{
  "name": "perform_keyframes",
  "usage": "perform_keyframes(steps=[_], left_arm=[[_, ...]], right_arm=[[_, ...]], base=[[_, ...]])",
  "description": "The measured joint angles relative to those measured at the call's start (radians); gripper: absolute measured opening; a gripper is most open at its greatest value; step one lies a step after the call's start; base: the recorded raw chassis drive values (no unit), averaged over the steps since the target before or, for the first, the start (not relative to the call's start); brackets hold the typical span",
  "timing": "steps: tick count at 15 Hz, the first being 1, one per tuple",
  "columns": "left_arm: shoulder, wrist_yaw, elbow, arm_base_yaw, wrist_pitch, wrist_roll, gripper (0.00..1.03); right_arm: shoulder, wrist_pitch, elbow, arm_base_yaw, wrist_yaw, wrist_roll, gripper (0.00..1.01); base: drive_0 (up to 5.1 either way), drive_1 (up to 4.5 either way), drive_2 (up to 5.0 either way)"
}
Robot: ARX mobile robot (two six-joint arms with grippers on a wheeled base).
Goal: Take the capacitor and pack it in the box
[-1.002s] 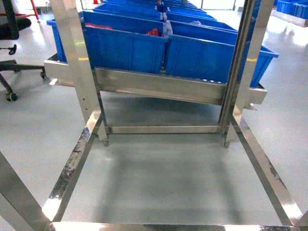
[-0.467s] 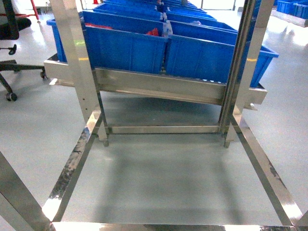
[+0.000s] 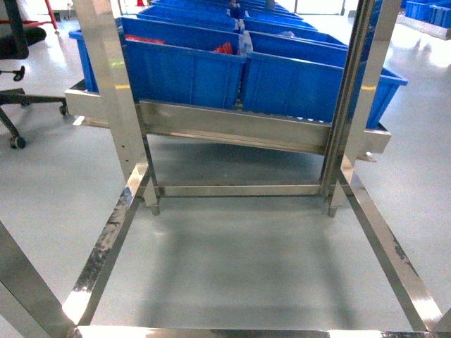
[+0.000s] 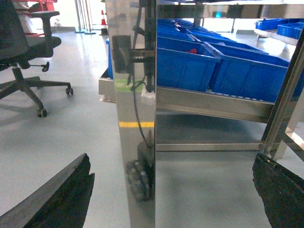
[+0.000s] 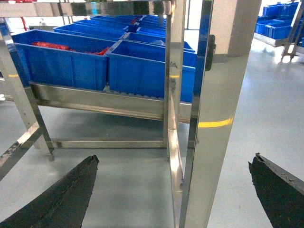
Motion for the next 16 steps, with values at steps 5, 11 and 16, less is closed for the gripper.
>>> perform_keyframes(steps=[5,11,16], left_arm=[[0.0,-0.002,0.0,0.0,0.002,0.0,0.98],[0.0,0.0,0.0,0.0,0.001,0.0,0.98],[0.0,0.0,0.0,0.0,0.001,0.0,0.98]], right_arm=[[0.0,0.002,0.0,0.0,-0.002,-0.002,0.98],[0.0,0.002,0.0,0.0,0.0,0.0,0.98],[0.0,0.001,0.0,0.0,0.0,0.0,0.98]], base=[[0.0,0.0,0.0],[0.0,0.0,0.0],[0.0,0.0,0.0]])
